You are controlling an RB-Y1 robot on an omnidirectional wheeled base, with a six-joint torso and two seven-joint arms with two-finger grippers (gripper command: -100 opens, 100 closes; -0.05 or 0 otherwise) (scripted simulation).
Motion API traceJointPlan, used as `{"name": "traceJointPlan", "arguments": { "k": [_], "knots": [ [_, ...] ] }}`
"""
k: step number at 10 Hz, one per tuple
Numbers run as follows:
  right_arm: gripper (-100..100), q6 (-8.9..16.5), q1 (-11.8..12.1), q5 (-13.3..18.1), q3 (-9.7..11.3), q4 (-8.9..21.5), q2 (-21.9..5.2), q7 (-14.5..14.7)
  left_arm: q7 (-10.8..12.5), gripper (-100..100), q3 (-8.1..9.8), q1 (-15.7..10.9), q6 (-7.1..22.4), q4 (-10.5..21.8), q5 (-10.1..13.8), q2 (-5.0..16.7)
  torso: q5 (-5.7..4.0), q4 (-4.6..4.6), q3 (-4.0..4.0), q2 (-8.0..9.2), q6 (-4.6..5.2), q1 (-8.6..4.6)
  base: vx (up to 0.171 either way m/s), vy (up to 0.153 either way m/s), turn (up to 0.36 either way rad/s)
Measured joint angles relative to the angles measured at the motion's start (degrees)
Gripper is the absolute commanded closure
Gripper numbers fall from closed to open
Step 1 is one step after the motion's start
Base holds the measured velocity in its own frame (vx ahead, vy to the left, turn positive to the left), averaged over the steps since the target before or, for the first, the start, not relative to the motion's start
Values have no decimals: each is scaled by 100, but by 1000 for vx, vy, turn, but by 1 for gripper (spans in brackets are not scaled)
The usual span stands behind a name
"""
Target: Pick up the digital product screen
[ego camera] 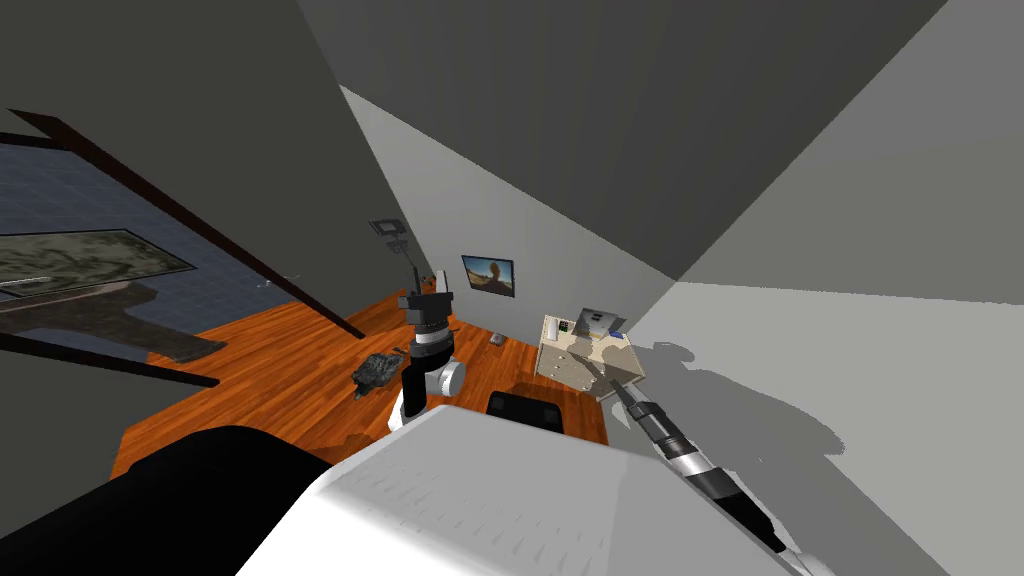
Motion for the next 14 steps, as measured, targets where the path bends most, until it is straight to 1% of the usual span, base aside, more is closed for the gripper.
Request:
{"name": "traceJointPlan", "arguments": {
  "k": [1, 2, 3, 4, 5, 6, 7, 8, 9, 10, 11, 12, 13, 14],
  "knots": [
    [-100, -9, 80, 119, 21, 116, -151, 60, 0, 0, 0, 0, 0, 0, 0, 0, 0, 0, -1, -1, -3, 2, 6, 32, 115],
    [-100, -55, 70, 178, 30, 311, -269, 107, 0, 0, 0, 0, 0, 0, 0, 0, -1, 0, -1, -2, -1, -3, 9, 38, 212],
    [-100, -118, 103, 280, 34, 487, -454, 149, 0, 0, 0, 0, 0, 0, 0, 0, 0, -1, -2, -4, -4, -2, 11, 28, 111],
    [-100, -179, 198, 337, 24, 584, -564, 202, 0, 0, 0, 0, 0, 0, 0, 0, -1, -1, -2, -3, 1, -3, 14, 37, 183],
    [-100, -243, 283, 439, 22, 671, -749, 253, 0, 0, 0, 0, 0, 0, 0, 0, 0, -1, -3, -5, -3, -1, 9, 26, 110],
    [-100, -259, 253, 508, 51, 790, -877, 280, 0, 0, 0, 0, 0, 0, 0, 0, -1, -1, -3, -5, -1, -4, 5, 9, 15],
    [-100, -271, 243, 530, 61, 911, -916, 298, 0, 0, 0, 0, 0, 0, 0, 0, -2, 0, -1, -2, 1, -9, 12, 20, 244],
    [-100, -303, 269, 624, 81, 995, -1103, 321, 0, 0, 0, -1, 0, 0, 0, 0, -1, 0, -3, -5, -6, -8, 15, 14, 144],
    [-100, -343, 302, 682, 89, 1077, -1193, 358, 0, 0, 0, 0, 0, 0, 0, 0, -2, -1, -3, -5, 0, -9, 8, 7, -26],
    [-100, -382, 270, 692, 89, 1215, -1242, 365, 0, 0, 1, 1, 0, 0, 0, 0, -3, 0, -2, -3, 2, -11, 1, 3, -25],
    [-100, -402, 254, 703, 101, 1310, -1228, 382, 0, 0, 1, 0, 0, 0, 0, 0, -3, 0, 0, 0, 2, -11, 11, 18, 190],
    [-100, -507, 336, 779, 88, 1436, -1385, 447, 0, 0, 0, 0, 0, 0, 0, 0, -1, 0, -1, -3, -3, -9, 16, 13, 187],
    [-100, -617, 279, 835, 113, 1687, -1454, 509, 0, 0, 0, 0, 0, 0, 0, 0, -3, -1, -3, -6, -2, -10, 23, 16, 271],
    [-100, -642, 385, 934, 119, 1726, -1636, 532, 0, 0, 0, 0, 0, 0, 0, 0, -1, -1, -5, -9, -4, -9, 21, 7, 139]
  ]
}}
